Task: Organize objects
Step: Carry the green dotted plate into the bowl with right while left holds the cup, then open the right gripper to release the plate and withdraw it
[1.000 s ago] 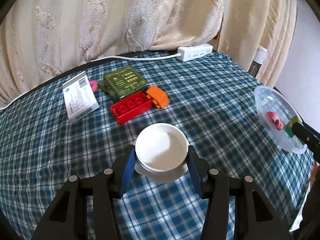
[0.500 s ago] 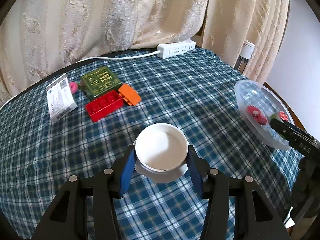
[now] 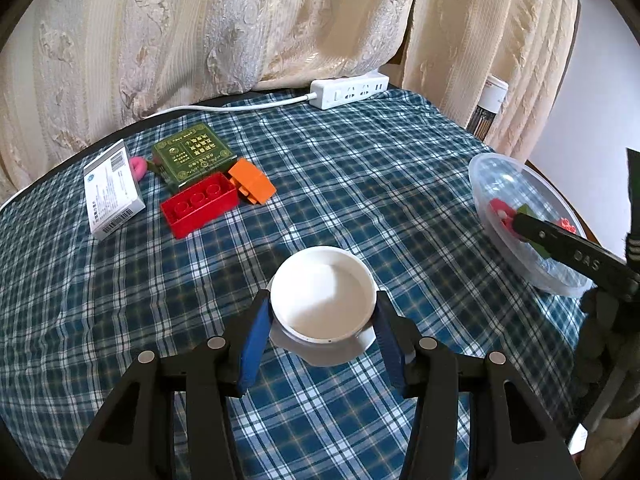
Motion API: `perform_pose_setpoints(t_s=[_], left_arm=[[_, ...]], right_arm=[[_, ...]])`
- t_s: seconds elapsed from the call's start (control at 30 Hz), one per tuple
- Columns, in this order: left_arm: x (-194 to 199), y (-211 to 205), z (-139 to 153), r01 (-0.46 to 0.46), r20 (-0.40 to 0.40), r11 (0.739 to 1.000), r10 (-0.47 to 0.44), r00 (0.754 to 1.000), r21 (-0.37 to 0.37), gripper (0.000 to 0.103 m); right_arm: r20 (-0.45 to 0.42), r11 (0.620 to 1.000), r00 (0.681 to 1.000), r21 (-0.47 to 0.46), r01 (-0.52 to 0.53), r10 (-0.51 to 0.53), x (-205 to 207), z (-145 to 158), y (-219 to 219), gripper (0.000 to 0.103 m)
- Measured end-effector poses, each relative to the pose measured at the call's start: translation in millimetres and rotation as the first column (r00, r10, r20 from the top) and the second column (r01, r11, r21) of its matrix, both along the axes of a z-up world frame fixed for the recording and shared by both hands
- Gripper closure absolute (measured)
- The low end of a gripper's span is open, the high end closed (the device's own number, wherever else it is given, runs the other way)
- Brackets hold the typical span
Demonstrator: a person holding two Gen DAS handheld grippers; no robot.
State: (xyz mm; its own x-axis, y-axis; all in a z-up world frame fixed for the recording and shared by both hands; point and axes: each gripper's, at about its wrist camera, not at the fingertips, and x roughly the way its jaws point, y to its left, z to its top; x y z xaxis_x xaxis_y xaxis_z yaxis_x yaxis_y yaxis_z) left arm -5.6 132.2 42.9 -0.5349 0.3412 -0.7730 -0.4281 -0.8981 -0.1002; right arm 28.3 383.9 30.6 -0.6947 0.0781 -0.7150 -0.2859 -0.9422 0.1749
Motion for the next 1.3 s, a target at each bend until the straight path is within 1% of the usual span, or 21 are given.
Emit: perform_pose_setpoints(t_s=[0.2, 0.37, 0.5, 0.6, 0.7, 0.8, 1.03, 1.1, 1.2, 1.3], left_arm=[[-0.4, -1.3, -0.8, 0.000, 0.001, 1.000, 0.000, 1.000, 0.000, 0.051], [-0.2, -1.4, -1.0, 0.001, 0.001, 1.000, -0.001, 1.000, 0.001, 0.051], [0.5, -0.9, -1.9, 0.001, 0.000, 1.000, -0.001, 1.000, 0.003, 0.051], [1.1, 0.4, -2.8, 0.004, 0.003, 1.000, -0.004, 1.000, 0.003, 0.051], [2.6, 3.1, -3.0, 0.011, 0.004, 1.000, -0.011, 1.000, 0.003, 0.051], [4.8, 6.4, -2.0, 0.017, 0.001, 1.000, -0.017, 1.000, 0.003, 0.051], [6.5, 7.2, 0.1, 0.019, 0.000, 1.000, -0.019, 1.000, 0.004, 0.051], [6.4, 7.1, 0.0, 0.020, 0.001, 1.000, -0.020, 1.000, 0.004, 0.051], [6.7, 7.8, 0.4, 0.022, 0.002, 1.000, -0.022, 1.000, 0.002, 0.051], [11.1, 13.8, 1.0, 0.031, -0.001, 0.999, -0.031, 1.000, -0.007, 0.051]], right_arm=[[0.007, 1.000, 1.000, 0.015, 0.016, -0.016, -17.1, 0.1, -0.2, 0.034], [0.015, 0.999, 0.999, 0.029, 0.043, -0.043, -31.2, 3.0, 8.4, 0.034], [0.010, 0.998, 0.998, 0.006, 0.060, -0.060, -33.2, 8.6, 18.5, 0.034], [0.003, 0.997, 0.997, 0.014, 0.077, -0.077, -33.1, 13.2, 23.7, 0.034], [0.020, 0.995, 0.994, 0.015, 0.103, -0.103, -36.8, 14.1, 31.6, 0.034], [0.030, 0.993, 0.992, -0.011, 0.119, -0.119, -41.1, 13.9, 41.4, 0.034], [0.038, 0.974, 0.982, -0.131, 0.186, -0.183, -49.1, 12.7, 68.4, 0.033], [0.030, 0.973, 0.982, -0.133, 0.188, -0.186, -46.8, 13.5, 69.6, 0.033], [0.016, 0.973, 0.983, -0.142, 0.182, -0.181, -40.3, 14.5, 70.9, 0.028], [0.000, 0.972, 0.983, -0.145, 0.184, -0.186, -31.3, 16.6, 71.8, 0.027]])
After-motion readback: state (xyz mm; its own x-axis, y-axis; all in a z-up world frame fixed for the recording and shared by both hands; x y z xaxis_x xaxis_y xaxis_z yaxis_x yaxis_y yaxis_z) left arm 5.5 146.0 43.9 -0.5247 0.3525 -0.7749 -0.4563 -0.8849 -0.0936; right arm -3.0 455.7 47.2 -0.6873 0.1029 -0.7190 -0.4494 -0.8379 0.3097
